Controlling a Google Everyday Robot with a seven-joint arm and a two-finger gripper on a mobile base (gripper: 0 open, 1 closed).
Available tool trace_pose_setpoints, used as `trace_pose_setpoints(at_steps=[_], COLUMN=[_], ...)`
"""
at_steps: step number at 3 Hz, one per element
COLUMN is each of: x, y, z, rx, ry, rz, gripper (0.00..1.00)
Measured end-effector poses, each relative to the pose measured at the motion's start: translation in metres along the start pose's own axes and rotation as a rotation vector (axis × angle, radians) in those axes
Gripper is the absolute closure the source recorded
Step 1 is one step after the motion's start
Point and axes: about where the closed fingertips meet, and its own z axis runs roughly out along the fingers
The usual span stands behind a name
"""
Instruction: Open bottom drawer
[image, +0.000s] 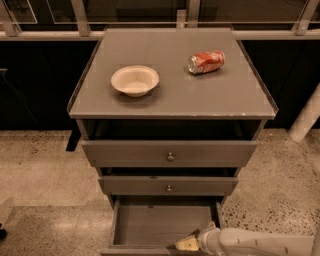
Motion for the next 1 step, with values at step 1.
trace_pose_setpoints(at_steps=[1], x=[0.0], y=[0.0], z=[0.0], rx=[0.0], ry=[0.0], rz=[0.0], gripper=[0.0])
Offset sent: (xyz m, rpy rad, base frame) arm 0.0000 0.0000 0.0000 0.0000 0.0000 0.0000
